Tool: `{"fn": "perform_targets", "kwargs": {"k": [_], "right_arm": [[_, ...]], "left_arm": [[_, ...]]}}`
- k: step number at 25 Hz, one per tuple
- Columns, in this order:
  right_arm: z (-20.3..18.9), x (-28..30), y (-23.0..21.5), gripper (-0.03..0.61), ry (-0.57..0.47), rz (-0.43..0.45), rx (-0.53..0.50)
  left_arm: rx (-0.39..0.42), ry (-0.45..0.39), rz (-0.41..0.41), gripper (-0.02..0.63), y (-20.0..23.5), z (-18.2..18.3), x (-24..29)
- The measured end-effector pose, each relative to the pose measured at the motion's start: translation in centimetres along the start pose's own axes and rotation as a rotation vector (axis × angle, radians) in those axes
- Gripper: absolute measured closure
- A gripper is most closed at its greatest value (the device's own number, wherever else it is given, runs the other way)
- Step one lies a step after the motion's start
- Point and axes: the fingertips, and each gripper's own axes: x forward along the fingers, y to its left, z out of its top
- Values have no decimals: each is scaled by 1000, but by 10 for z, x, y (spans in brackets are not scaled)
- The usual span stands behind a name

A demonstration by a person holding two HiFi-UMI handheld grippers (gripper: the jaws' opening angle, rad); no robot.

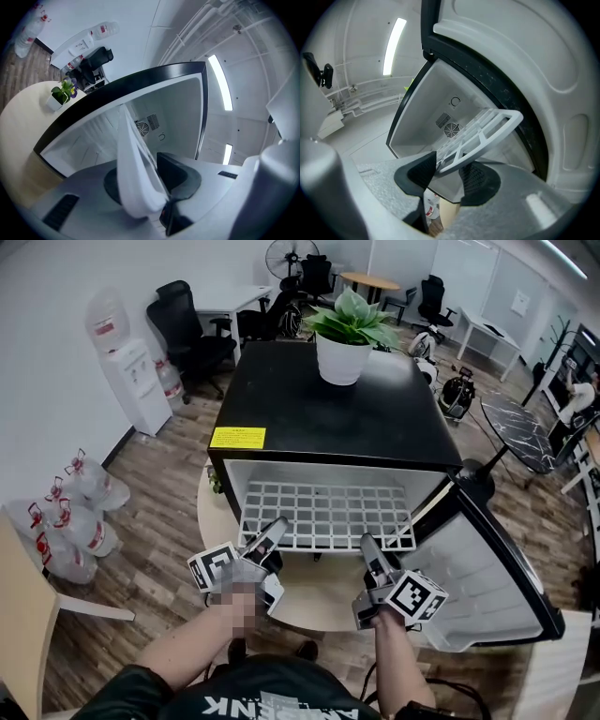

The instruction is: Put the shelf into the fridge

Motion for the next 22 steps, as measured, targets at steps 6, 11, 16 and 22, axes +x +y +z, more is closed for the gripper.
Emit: {"fn": "perform_targets", "kwargs": {"k": [6, 11, 16, 22], "right_arm": [[-3, 2, 0, 426, -6, 28, 27], [-11, -9, 10, 408, -37, -6, -54], [-36, -28, 18, 447, 1, -51, -199], [-22, -24, 27, 557, -31, -69, -333]], "left_arm": [[-6, 1, -8, 535, 3, 1, 3], [-16, 4, -12, 538, 5, 1, 3], [-16, 8, -16, 538, 4, -1, 3], [-10, 9, -18, 538, 3, 0, 3]]}}
